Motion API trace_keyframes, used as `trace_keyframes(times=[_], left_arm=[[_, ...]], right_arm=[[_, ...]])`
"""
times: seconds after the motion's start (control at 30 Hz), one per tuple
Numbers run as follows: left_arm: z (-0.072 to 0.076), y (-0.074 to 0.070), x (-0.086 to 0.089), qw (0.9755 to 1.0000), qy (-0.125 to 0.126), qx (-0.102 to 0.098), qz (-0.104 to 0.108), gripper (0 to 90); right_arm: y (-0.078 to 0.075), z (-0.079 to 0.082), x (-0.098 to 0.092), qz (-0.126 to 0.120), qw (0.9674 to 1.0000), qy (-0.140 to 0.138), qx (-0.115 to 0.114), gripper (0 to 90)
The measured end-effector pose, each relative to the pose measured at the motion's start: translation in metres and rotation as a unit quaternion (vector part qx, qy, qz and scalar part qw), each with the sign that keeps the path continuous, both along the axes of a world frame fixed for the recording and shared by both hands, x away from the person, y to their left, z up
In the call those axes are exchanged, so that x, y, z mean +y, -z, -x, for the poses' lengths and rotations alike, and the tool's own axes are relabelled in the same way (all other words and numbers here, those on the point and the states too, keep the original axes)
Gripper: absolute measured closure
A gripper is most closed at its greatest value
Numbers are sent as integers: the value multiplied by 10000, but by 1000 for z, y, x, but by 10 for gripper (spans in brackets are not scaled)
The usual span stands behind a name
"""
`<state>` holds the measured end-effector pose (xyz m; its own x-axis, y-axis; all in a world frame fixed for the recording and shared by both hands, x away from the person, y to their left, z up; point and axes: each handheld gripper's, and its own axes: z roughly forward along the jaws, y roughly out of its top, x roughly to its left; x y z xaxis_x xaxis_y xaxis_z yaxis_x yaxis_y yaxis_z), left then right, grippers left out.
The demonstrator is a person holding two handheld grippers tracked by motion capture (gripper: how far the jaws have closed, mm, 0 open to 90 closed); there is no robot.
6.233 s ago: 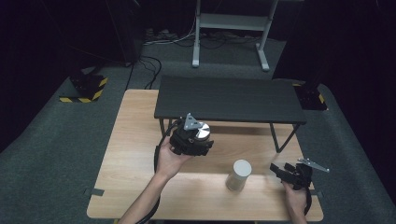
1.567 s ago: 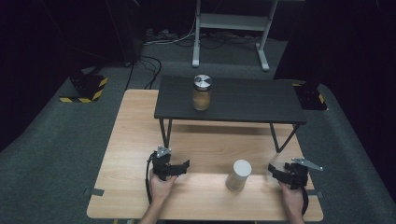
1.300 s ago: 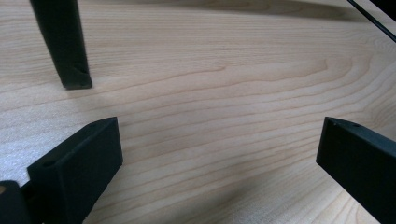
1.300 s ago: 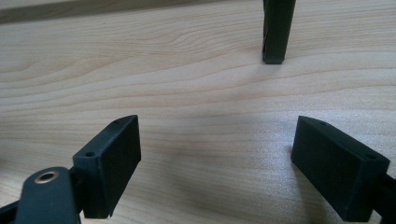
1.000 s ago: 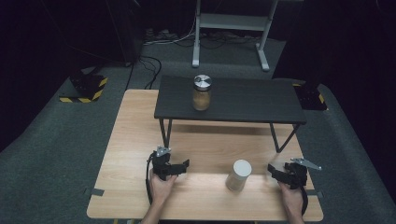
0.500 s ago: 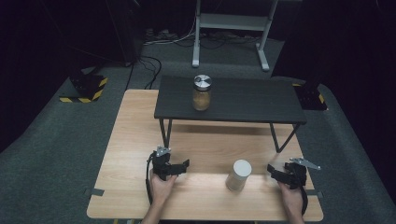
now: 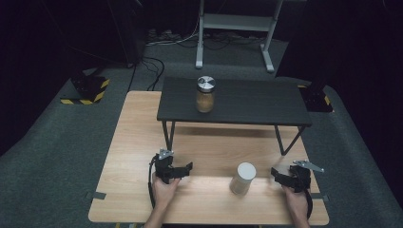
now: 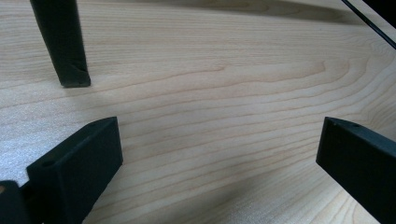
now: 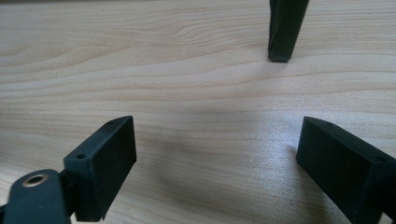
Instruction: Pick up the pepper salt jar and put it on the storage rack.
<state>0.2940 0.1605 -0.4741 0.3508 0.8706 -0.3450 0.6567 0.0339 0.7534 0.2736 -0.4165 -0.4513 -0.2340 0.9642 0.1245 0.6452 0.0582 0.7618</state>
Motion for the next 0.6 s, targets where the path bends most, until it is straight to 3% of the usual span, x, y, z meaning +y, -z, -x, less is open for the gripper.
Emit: trace_keyframes(times=[0.27, 0.4, 0.6], left_arm=[[0, 1, 1, 10000, -1, 0, 35, 5], [0, 1, 1, 10000, 11, 1, 36, 5], [-1, 0, 1, 10000, 47, 2, 7, 5]], right_arm=[[-2, -3, 6, 193, 9997, -112, 60, 49], [-2, -3, 5, 140, 9998, -125, 67, 41], [-1, 2, 0, 17, 9991, -427, 70, 26]])
